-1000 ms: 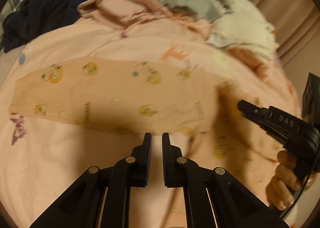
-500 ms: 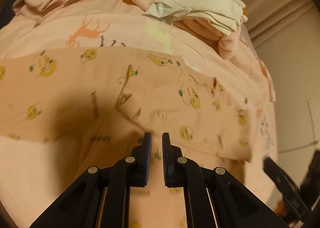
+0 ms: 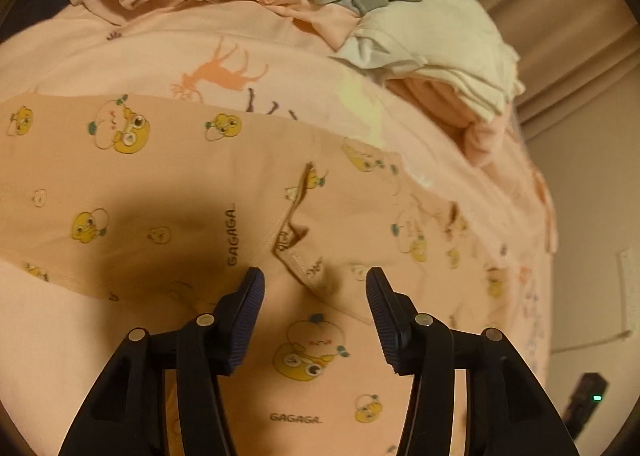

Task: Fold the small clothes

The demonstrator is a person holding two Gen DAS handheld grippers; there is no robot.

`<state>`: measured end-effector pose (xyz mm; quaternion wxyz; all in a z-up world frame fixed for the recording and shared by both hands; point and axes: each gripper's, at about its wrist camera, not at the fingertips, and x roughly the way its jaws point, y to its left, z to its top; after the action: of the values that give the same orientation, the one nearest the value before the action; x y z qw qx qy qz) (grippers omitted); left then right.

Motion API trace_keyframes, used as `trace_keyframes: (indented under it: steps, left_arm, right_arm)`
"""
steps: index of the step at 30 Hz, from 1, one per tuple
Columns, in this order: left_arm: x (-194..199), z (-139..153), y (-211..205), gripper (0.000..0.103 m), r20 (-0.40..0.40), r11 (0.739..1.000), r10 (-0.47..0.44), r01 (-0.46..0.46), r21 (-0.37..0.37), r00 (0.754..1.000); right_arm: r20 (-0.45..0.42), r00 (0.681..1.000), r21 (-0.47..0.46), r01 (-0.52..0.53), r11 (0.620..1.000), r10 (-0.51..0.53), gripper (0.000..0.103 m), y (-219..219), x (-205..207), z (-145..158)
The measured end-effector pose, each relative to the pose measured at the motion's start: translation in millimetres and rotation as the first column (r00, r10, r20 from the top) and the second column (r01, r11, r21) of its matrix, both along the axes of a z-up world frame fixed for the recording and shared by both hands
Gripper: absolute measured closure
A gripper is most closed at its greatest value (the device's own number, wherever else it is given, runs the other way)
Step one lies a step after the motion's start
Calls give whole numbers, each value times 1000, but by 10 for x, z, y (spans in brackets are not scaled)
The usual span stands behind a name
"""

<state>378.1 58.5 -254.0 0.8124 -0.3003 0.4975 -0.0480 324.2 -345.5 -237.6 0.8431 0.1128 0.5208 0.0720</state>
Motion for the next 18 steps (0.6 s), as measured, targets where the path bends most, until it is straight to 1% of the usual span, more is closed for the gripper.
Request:
trace_keyframes:
  steps: [1,4,6,8,9,10,11,12,13,14,16,18]
  left_arm:
    - [25,-19,8,52,-10,1000,-4,4,-13,1000]
    - [148,-171,31,52,-56,996,22,-27,-80,998]
    - [226,-288,-8,52,-104,992,8,-20,-121,995]
    - [249,-285,-36,52,-100,993,31,-42,-110,995]
    - [268,-251,-59,53,-89,995,40,-48,-91,995]
    - [292,-215,-87,64,-83,997,50,-55,-57,995]
    - [309,-194,-103,79,-88,998,66,-68,-19,994]
    - [339,-169,-136,85,-95,994,97,-92,57,991]
    - [356,-144,-164,90,-86,987,118,-107,119,989]
    - [359,-123,-187,91,-77,983,117,-104,148,990]
    - [325,-90,-198,92,-62,980,115,-103,172,991]
    - [277,-51,-171,93,-42,974,128,-118,195,991]
  right_arm:
    - [2,1000,3,0,1000,0,49,14,-4,-3]
    - [4,1000,2,-3,1000,3,50,46,-24,-1]
    - [10,1000,0,-2,1000,2,50,33,-35,7]
    - [25,1000,-39,7,999,-6,51,8,-35,15]
    - [33,999,-65,15,998,-13,51,-4,-31,19]
    - [40,999,-92,25,995,-21,50,-14,-21,22]
    - [48,999,-115,29,993,-23,49,-12,-10,22]
    - [55,998,-123,23,992,-16,49,-10,9,22]
    - [64,998,-130,4,991,5,50,37,39,17]
    - [69,997,-135,-8,991,17,51,63,77,11]
    - [75,996,-170,-34,985,48,53,183,164,-32]
    - [70,994,-241,-60,969,79,53,317,259,-108]
